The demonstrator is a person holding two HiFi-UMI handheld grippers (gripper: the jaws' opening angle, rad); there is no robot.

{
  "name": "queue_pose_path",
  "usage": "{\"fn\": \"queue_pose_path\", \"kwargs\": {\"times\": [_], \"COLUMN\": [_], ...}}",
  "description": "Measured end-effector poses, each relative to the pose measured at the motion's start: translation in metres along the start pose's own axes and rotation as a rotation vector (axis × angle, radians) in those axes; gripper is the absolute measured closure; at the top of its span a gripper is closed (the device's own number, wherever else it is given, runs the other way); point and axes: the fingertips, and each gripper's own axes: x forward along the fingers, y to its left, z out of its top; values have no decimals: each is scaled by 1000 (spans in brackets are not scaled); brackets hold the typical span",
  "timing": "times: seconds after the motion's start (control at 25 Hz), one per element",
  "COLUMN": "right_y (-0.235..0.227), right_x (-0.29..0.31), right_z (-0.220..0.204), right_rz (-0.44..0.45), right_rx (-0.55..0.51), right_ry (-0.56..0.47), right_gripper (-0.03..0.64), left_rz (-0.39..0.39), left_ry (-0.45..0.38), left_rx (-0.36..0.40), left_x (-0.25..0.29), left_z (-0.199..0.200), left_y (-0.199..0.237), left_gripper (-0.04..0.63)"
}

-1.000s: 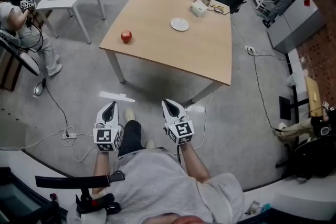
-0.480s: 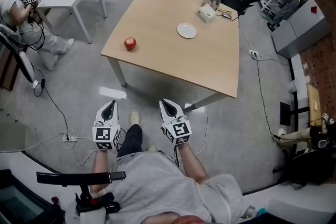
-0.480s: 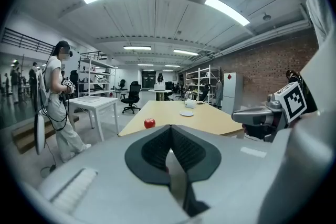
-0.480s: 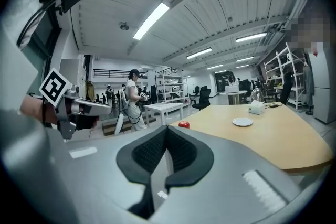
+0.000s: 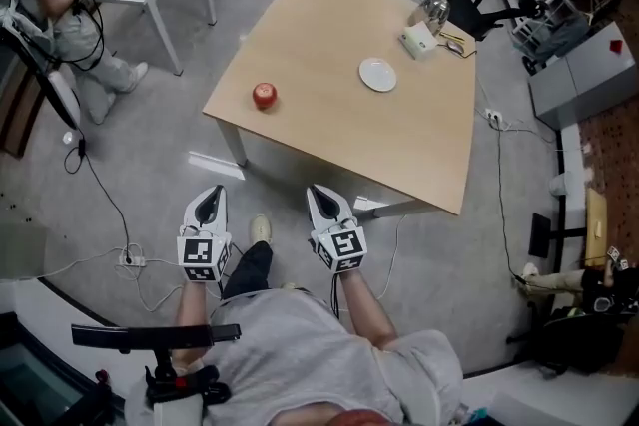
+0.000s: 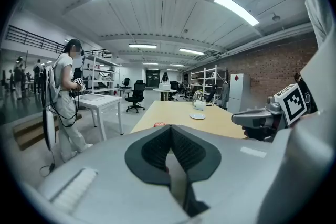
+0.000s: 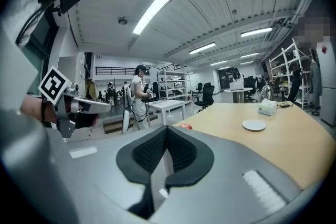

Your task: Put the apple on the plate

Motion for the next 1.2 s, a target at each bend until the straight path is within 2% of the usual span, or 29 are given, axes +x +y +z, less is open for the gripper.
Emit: {"fn": "queue_pose_path", "kwargs": {"times": [0.12, 0.44, 0.72, 1.2], "right_y": [-4, -10, -20, -31], "right_x": [23, 34, 103, 179], "right_z": [8, 19, 12, 1], "right_rz": [9, 33, 34, 49], "right_rx": [-11, -22, -29, -54], "right_ry": [11, 31, 59, 98], "right_gripper": [611, 611, 611, 603], "left_rz": [8, 21, 18, 22], "left_ry": [3, 22, 52, 111], "left_rx": [-17, -32, -56, -82], "left_x": [14, 15, 54, 78], "left_z": [4, 12, -1, -18], "left_y": [15, 14, 58, 98], "left_gripper": [575, 575, 575, 575]}}
